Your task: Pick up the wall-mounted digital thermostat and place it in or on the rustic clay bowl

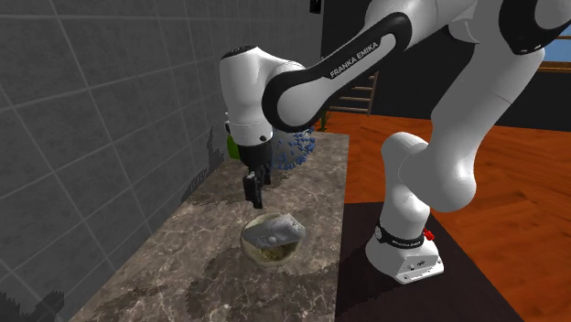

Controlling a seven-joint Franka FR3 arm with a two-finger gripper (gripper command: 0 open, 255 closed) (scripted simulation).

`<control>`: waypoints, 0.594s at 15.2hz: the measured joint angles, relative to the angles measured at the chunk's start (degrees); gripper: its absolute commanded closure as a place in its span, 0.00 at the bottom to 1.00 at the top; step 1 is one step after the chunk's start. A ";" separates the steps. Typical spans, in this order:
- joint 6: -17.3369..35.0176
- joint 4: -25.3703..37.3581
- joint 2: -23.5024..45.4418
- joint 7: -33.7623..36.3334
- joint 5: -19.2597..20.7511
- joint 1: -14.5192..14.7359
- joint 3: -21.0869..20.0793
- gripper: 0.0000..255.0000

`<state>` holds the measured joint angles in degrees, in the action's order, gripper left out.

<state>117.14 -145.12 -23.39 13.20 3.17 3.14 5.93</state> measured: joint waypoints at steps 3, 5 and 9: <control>-4.82 3.55 -1.32 -0.09 -0.05 0.00 -0.12 0.00; -6.30 4.65 -1.66 0.01 -0.13 0.07 -0.26 0.00; -6.82 5.10 -1.68 0.07 -0.19 0.12 -0.33 0.00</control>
<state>110.32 -140.01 -25.08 13.27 2.99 3.25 5.60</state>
